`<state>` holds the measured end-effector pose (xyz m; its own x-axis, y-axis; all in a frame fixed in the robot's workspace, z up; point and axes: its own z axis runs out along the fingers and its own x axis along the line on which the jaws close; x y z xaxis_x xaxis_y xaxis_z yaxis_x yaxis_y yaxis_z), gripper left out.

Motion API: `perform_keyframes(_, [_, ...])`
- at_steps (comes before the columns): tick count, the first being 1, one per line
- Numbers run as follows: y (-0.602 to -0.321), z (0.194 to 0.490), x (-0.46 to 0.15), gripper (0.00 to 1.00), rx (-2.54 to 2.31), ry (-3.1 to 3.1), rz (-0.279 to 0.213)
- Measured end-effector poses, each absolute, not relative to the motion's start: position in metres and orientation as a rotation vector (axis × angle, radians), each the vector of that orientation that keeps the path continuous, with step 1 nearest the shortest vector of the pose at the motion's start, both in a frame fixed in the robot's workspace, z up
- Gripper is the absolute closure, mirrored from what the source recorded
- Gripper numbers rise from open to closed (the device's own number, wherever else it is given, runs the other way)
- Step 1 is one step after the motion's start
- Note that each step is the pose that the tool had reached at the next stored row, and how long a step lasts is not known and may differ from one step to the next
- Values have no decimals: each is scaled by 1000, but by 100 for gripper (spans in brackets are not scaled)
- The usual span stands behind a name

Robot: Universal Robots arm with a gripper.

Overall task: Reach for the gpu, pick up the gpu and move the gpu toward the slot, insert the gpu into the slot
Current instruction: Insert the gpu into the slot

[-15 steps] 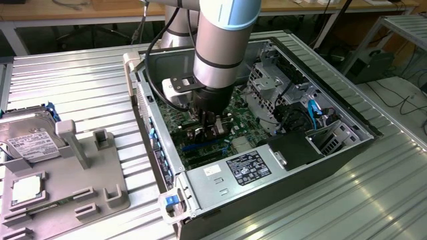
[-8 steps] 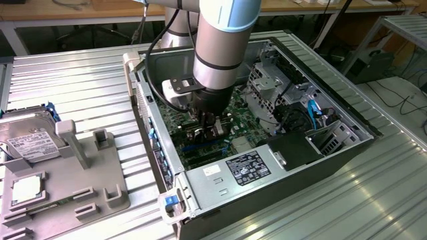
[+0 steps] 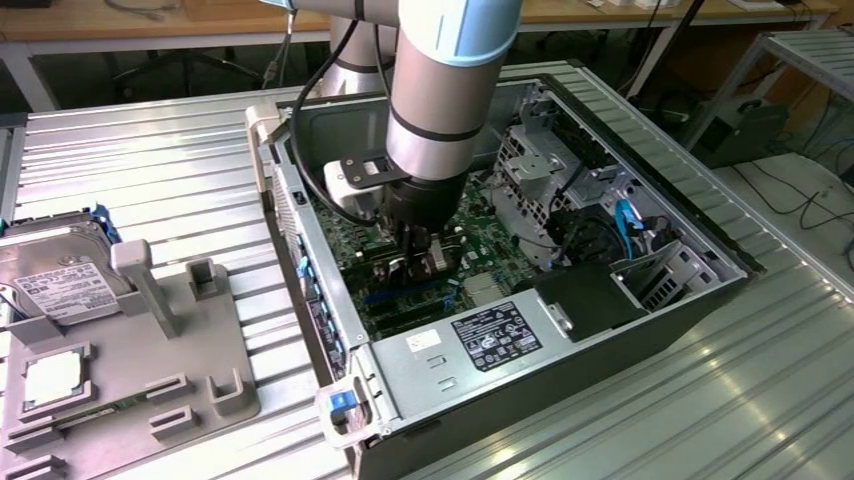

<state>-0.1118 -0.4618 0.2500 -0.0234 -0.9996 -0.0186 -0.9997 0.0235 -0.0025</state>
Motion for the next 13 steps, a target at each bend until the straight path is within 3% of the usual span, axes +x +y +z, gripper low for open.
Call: perform_keyframes(13, [-462,253,-112,73,-2185,2236,18])
